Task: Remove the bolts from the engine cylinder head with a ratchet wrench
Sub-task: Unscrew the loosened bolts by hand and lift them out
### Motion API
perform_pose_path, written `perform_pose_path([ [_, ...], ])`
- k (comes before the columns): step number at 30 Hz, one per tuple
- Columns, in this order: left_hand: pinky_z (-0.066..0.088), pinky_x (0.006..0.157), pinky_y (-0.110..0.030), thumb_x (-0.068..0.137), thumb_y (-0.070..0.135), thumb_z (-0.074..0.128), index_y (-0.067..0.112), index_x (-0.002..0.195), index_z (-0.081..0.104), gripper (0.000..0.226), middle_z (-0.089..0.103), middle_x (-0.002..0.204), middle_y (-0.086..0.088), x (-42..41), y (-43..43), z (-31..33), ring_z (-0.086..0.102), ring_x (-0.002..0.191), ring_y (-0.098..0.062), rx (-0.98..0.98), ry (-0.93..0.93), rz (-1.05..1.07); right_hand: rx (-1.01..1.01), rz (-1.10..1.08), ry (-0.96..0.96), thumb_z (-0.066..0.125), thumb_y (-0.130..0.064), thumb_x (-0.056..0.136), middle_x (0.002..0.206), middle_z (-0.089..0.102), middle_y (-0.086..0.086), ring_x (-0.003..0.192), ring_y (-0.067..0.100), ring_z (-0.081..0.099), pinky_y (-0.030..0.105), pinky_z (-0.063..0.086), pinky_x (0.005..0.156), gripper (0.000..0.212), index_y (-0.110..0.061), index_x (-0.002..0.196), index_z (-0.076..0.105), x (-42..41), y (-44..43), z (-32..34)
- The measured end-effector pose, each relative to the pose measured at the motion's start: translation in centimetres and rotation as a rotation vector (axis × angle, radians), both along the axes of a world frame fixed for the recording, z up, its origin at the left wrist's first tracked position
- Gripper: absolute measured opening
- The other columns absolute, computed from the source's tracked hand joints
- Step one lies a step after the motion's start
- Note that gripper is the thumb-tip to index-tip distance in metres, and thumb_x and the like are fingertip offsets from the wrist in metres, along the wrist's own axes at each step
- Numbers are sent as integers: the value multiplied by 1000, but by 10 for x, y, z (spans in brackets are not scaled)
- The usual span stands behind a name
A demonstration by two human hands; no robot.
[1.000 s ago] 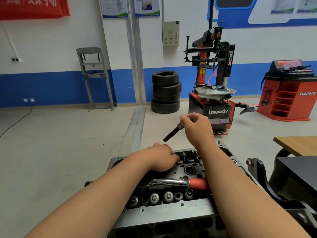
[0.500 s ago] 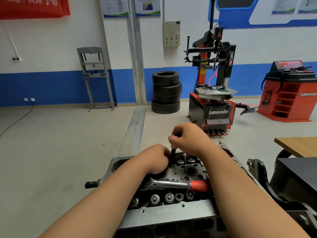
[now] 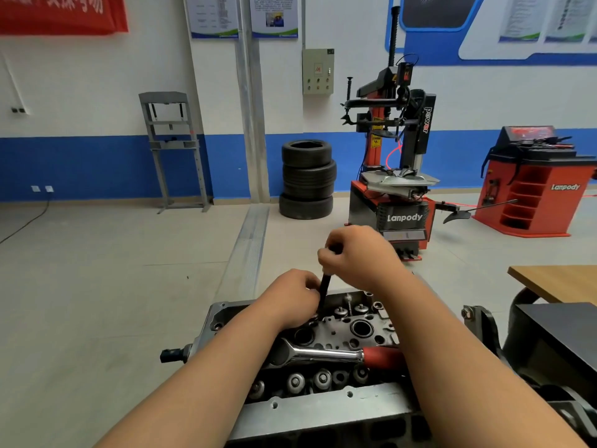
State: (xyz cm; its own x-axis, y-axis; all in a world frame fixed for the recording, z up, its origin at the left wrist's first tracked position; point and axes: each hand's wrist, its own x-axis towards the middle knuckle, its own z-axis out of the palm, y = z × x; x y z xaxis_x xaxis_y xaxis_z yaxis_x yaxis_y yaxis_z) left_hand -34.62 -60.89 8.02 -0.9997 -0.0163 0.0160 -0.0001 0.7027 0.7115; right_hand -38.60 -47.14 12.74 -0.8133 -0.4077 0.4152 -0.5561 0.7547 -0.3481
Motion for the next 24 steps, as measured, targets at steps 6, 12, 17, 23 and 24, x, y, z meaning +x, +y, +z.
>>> perform_pose_path([
  [6, 40, 52, -22, 84, 7, 45, 27, 84, 65, 28, 60, 69, 6, -1, -1, 0, 50, 55, -8, 136, 69, -15, 155, 10, 42, 57, -47, 79, 70, 61, -7, 67, 13, 54, 24, 38, 52, 22, -26, 72, 57, 3, -5, -11],
  [12, 50, 63, -27, 82, 8, 57, 32, 83, 66, 26, 68, 75, 5, 4, -5, -3, 60, 63, -6, 227, 66, -78, 201, -26, 191, 52, -56, 83, 79, 61, -4, 74, 17, 53, 26, 32, 52, 32, -24, 84, 59, 1, -4, -19],
  [17, 52, 72, -22, 87, 10, 59, 31, 89, 68, 23, 73, 89, 4, 6, -7, -6, 67, 85, -13, 244, 79, -104, 67, -17, 142, 57, -45, 79, 66, 59, -6, 65, 16, 53, 25, 34, 51, 22, -26, 68, 55, 2, 3, -13],
  [23, 53, 82, -40, 87, 9, 59, 17, 93, 70, 16, 72, 92, -9, 9, -6, -5, 62, 79, -14, 225, 55, -122, 102, 41, 51, 58, -42, 78, 68, 59, -6, 66, 14, 53, 26, 41, 54, 19, -25, 71, 56, 6, -1, -13],
  [24, 52, 83, -42, 86, 9, 59, 17, 93, 71, 15, 72, 93, -11, 9, -7, -5, 61, 78, -15, 219, 52, -119, 109, 43, 39, 58, -42, 79, 69, 59, -7, 67, 13, 53, 26, 41, 54, 18, -25, 72, 56, 6, -1, -14],
])
